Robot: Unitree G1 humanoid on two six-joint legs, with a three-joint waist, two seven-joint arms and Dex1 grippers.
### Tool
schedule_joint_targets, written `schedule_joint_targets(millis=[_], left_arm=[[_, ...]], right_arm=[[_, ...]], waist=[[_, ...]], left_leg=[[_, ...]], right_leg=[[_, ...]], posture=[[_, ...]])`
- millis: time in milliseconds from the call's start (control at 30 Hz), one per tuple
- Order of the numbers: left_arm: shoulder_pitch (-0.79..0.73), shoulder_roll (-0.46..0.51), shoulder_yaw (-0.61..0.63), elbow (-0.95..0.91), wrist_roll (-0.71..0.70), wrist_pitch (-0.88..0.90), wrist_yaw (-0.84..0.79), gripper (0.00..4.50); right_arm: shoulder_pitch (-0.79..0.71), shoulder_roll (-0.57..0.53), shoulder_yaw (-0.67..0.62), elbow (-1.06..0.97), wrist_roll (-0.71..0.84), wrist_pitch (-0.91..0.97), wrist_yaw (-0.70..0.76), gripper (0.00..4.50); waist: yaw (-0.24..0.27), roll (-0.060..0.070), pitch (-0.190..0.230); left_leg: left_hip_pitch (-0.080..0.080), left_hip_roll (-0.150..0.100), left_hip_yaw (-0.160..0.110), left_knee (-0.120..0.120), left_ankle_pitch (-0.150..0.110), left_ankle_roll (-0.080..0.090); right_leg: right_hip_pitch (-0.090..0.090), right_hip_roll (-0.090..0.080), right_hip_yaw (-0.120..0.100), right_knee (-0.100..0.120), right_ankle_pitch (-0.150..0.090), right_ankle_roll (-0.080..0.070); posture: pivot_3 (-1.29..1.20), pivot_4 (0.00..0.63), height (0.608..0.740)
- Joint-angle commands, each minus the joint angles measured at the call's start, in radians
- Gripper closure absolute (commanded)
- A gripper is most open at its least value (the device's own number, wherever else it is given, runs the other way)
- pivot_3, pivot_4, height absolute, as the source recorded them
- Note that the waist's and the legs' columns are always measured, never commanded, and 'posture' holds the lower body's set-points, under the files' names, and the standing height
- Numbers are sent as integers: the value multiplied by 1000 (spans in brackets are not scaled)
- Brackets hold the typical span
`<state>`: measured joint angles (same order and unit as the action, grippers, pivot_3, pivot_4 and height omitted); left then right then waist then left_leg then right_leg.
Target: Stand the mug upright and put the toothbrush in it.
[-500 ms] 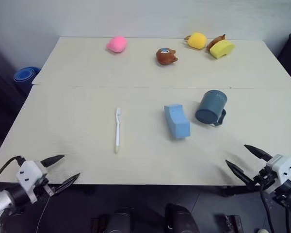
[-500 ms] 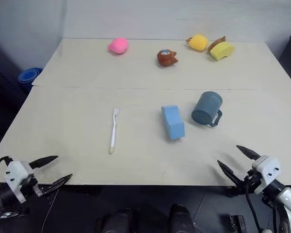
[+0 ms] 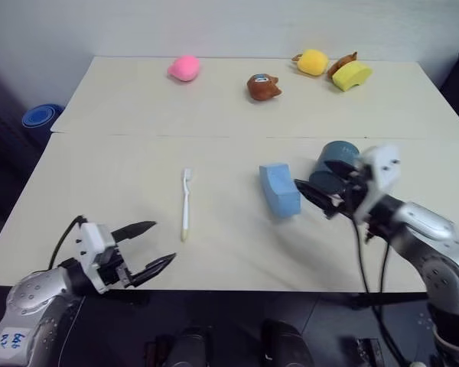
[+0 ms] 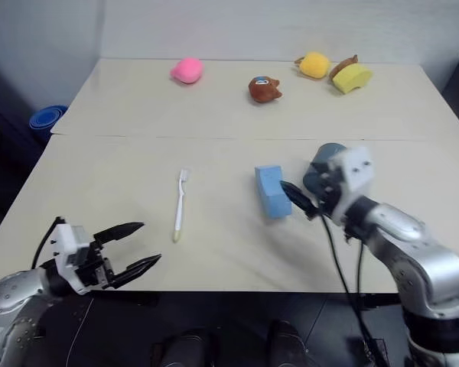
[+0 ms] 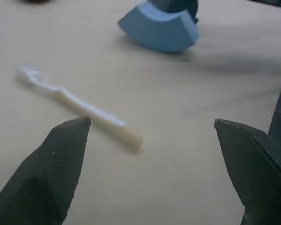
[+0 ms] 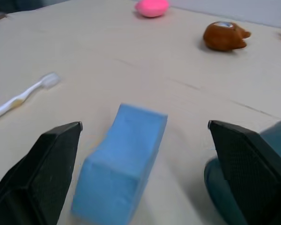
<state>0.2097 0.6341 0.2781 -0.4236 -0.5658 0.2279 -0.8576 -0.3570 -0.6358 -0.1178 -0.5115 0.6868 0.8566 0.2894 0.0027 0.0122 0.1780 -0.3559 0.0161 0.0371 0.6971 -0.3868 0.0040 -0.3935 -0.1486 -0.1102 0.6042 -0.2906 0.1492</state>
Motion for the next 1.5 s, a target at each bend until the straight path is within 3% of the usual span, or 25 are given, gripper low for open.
schedule_joint_targets(millis=[33, 200, 300, 400, 467, 600, 800, 900, 967, 1100, 1200, 1300, 1400, 1500], left_arm=[[-9, -3, -20, -29, 2, -2, 3, 12], [-28, 0, -17, -18, 6, -10, 8, 12], [-31, -1, -11, -25, 4, -10, 12, 12], [-35, -3, -15, -27, 6, -12, 14, 0], [-46, -5, -29, -24, 11, -16, 13, 0], [-76, -13, -59, 5, 34, -32, 6, 0], [-99, -18, -78, 36, 52, -59, -9, 0], [-111, -23, -73, 58, 53, -76, -16, 0], [-118, -31, -65, 70, 45, -79, -17, 0], [-136, -36, -72, 93, 41, -85, -30, 0], [-158, -40, -87, 115, 48, -90, -43, 0], [-181, -44, -96, 133, 52, -92, -48, 0], [-193, -46, -100, 143, 56, -93, -52, 0], [-189, -45, -92, 138, 51, -91, -54, 0]], right_arm=[[-97, 72, 86, 27, -43, 127, -106, 0], [-169, 135, 210, 123, -103, 314, -160, 0], [-161, 181, 191, 164, -114, 364, -173, 0], [-171, 197, 197, 164, -111, 352, -122, 603], [-177, 206, 175, 155, -104, 371, -116, 1255], [-145, 146, 171, 148, -134, 366, -72, 2344], [-111, 173, 114, 100, -120, 225, 2, 2344], [-103, 171, -21, 47, -39, 123, 96, 2344], [-107, 173, -182, 39, 49, 73, 111, 2344], [-51, 45, -364, 90, 101, 94, 174, 2344], [-21, -32, -341, 112, 74, 85, 208, 2344], [-70, -20, -260, 96, 107, 92, 218, 1768], [-118, -18, -110, 110, 36, 90, 215, 819], [-171, -54, 18, 144, 36, 203, 241, 36]], waist=[[-5, 0, 0], [-4, 0, 0], [-4, -6, -3], [-7, -8, -5], [-9, -8, -5], [-9, -9, -6], [-7, -10, -6], [-7, -9, -5], [-4, -8, -4], [8, -7, -4], [13, -7, -4], [-2, -6, -3], [-12, -6, -3], [-7, -6, -3]], left_leg=[[0, 0, 2, -1, 0, 0], [-1, 0, 5, 0, 0, 0], [0, 0, 5, 1, 0, 0], [0, 0, 5, 1, 0, 0], [1, 0, 5, 0, 0, 0], [1, 1, 6, 0, 0, -1], [1, 1, 6, 0, 0, -1], [0, 1, 7, 0, 0, -1], [0, 1, 7, 0, 0, -1], [-1, 0, 6, 1, 0, -1], [-1, 0, 6, 0, 0, 0], [0, 1, 11, 0, 0, 0], [2, 2, 13, 0, 0, -1], [2, 2, 12, -1, 0, -1]], right_leg=[[-1, 0, -1, 1, 0, -1], [-1, 0, -2, 1, 0, -1], [1, 0, -2, 1, 0, -1], [1, 1, -2, 1, 0, -1], [1, 1, -2, 1, 0, -1], [1, 2, -2, 1, 0, -1], [1, 2, -1, 0, 0, -1], [0, 2, -1, 0, 0, -1], [0, 2, -1, 0, 0, -1], [0, 1, -1, 0, 0, 0], [1, 1, -1, -2, 0, 0], [0, 1, -1, -2, 0, 0], [0, 2, 0, -1, 0, 0], [-1, 2, 0, -1, 0, 0]], posture=[[0, 150, 740], [0, 150, 740], [0, 150, 740], [0, 150, 740], [0, 150, 740], [0, 150, 740], [0, 150, 740], [0, 150, 740], [0, 150, 740], [0, 150, 740], [0, 150, 740], [0, 150, 740], [0, 150, 740], [0, 150, 740]])
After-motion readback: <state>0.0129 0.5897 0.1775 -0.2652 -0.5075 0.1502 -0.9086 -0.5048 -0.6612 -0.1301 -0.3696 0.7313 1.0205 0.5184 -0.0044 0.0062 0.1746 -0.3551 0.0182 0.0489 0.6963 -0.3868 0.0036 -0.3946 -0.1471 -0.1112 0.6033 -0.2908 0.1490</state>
